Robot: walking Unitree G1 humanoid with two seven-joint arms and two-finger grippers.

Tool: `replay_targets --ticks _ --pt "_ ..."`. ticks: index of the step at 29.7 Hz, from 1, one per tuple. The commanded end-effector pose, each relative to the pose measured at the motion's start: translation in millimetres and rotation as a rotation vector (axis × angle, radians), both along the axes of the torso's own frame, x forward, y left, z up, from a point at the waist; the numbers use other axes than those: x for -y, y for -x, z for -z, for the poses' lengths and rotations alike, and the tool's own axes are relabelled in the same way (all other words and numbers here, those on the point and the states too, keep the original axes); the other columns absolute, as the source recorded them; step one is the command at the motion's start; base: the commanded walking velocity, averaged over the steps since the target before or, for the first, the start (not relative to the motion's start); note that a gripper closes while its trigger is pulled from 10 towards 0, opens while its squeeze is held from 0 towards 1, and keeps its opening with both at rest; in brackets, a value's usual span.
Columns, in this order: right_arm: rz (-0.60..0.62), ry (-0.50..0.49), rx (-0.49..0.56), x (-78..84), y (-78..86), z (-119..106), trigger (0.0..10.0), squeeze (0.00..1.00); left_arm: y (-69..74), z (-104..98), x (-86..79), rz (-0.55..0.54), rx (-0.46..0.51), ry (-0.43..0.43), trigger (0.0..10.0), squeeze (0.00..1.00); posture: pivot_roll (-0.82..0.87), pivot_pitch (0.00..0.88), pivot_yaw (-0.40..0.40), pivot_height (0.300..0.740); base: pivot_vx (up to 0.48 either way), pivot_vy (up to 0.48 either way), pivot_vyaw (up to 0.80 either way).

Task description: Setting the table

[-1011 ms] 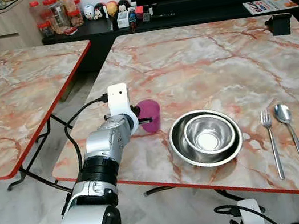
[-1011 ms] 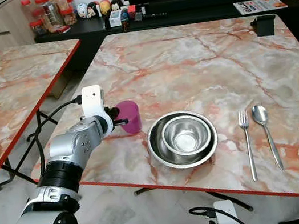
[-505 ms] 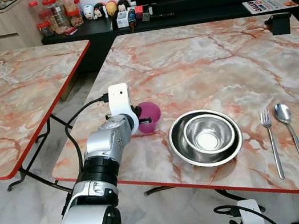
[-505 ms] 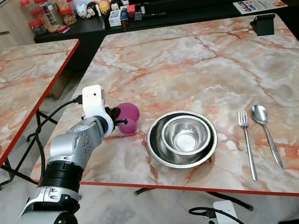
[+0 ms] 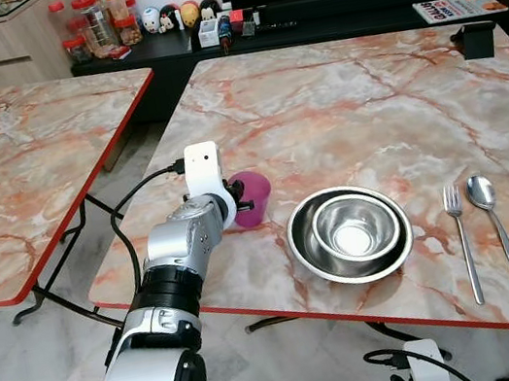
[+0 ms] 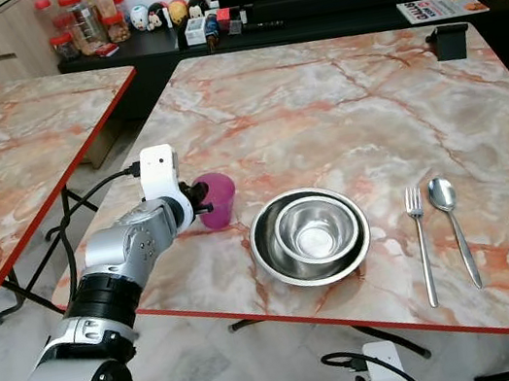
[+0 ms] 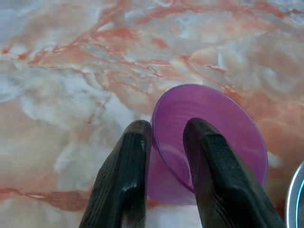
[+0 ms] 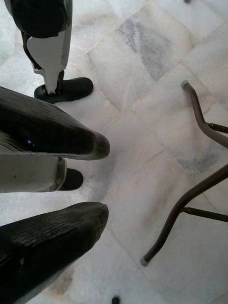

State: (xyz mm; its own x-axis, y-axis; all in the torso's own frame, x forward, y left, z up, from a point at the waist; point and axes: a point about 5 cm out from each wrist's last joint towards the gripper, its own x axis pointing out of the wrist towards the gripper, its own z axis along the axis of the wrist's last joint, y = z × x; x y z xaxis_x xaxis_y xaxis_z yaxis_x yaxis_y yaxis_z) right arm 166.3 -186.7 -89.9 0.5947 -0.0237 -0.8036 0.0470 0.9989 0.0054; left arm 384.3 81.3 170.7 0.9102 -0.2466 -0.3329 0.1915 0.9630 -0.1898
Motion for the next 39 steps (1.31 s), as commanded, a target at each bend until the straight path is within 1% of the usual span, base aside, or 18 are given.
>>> replay_targets --ticks 1,3,11,16,18,20,21,22,23,24,26,28,29,30,32,33,36,39 --pt "0.005 -0.011 -0.003 -2.5 0.4 0.6 10.0 0.00 -1.6 -2.5 -6.7 -0.036 0.030 -0.017 10.0 0.00 -0.20 0.000 0.085 0.740 0.000 0.000 0.00" --pt "0.003 -0.010 -0.005 -2.6 0.6 0.7 10.0 0.00 -2.9 -9.0 -8.0 -0.042 0.082 -0.021 10.0 0.00 -0.20 0.000 0.085 0.740 0.000 0.000 0.00" --pt "0.000 -0.009 0.002 -2.7 -2.9 -0.8 10.0 0.00 -4.3 -14.6 -13.7 -0.069 0.132 -0.033 10.0 0.00 -0.20 0.000 0.084 0.740 0.000 0.000 0.00" --pt "0.001 -0.006 0.009 -1.8 -5.0 -1.8 10.0 0.00 -3.9 -40.4 -30.6 -0.141 0.356 0.018 10.0 0.00 -0.20 0.000 0.082 0.740 0.000 0.000 0.00" --pt "0.002 -0.006 0.010 -1.8 -5.0 -1.9 10.0 0.00 -2.2 -47.3 -45.1 -0.208 0.442 -0.022 10.0 0.00 -0.20 0.000 0.082 0.740 0.000 0.000 0.00" --pt "0.002 -0.006 0.011 -1.8 -5.0 -1.9 10.0 0.00 -1.8 -48.0 -49.1 -0.227 0.459 -0.042 10.0 0.00 -0.20 0.000 0.082 0.740 0.000 0.000 0.00" --pt "0.005 -0.006 0.012 -1.8 -5.1 -1.9 10.0 0.00 -0.9 -48.3 -57.2 -0.257 0.477 -0.062 10.0 0.00 -0.20 0.000 0.080 0.740 0.000 0.000 0.00" --pt "0.009 -0.006 0.014 -1.7 -4.6 -1.8 10.0 0.00 3.4 -46.9 -85.5 -0.354 0.524 -0.147 10.0 0.00 -0.20 0.000 0.080 0.740 0.000 0.000 0.00" --pt "0.010 -0.006 0.014 -1.7 -4.5 -1.8 10.0 0.00 5.6 -46.0 -95.6 -0.385 0.543 -0.188 10.0 0.00 -0.19 0.000 0.083 0.740 0.000 0.000 0.00" --pt "0.013 -0.006 0.015 -1.8 -4.3 -1.7 10.0 0.00 8.9 -42.9 -109.2 -0.421 0.561 -0.279 10.0 0.00 -0.19 0.000 0.084 0.740 0.000 0.000 0.00" --pt "0.014 -0.006 0.015 -2.0 -4.3 -1.7 10.0 0.00 9.9 -41.6 -112.4 -0.429 0.570 -0.302 10.0 0.00 -0.19 0.000 0.084 0.740 0.000 0.000 0.00" --pt "0.017 -0.007 0.016 -2.4 -4.4 -1.6 10.0 0.00 20.3 -24.9 -147.6 -0.546 0.531 -0.413 10.0 0.00 -0.19 0.000 0.086 0.740 0.000 0.000 0.00" --pt "0.018 -0.007 0.016 -2.6 -4.4 -1.7 10.0 0.00 27.4 -16.5 -165.0 -0.597 0.511 -0.503 10.0 0.00 -0.18 0.000 0.086 0.740 0.000 0.000 0.00" --pt "0.018 -0.007 0.016 -2.6 -4.4 -1.7 10.0 0.00 27.4 -16.5 -165.0 -0.597 0.511 -0.503 10.0 0.00 -0.18 0.000 0.086 0.740 0.000 0.000 0.00" --pt "0.018 -0.008 0.018 -3.3 -5.0 -1.8 10.0 0.00 43.0 0.4 -194.0 -0.684 0.478 -0.628 10.0 0.00 -0.17 0.000 0.083 0.740 0.000 0.000 0.00" --pt "0.017 -0.009 0.019 -3.9 -5.4 -1.9 10.0 0.00 50.3 9.8 -205.9 -0.733 0.441 -0.653 10.0 0.00 -0.17 0.000 0.084 0.740 0.000 0.000 0.00" --pt "0.017 -0.011 0.021 -5.0 -6.1 -2.1 10.0 0.00 71.1 33.4 -231.3 -0.843 0.343 -0.743 10.0 0.00 -0.17 0.000 0.085 0.740 0.000 0.000 0.00" --pt "0.017 -0.012 0.023 -5.6 -6.7 -2.4 10.0 0.00 87.3 54.6 -244.7 -0.889 0.257 -0.817 10.0 0.00 -0.17 0.000 0.085 0.740 0.000 0.000 0.00"
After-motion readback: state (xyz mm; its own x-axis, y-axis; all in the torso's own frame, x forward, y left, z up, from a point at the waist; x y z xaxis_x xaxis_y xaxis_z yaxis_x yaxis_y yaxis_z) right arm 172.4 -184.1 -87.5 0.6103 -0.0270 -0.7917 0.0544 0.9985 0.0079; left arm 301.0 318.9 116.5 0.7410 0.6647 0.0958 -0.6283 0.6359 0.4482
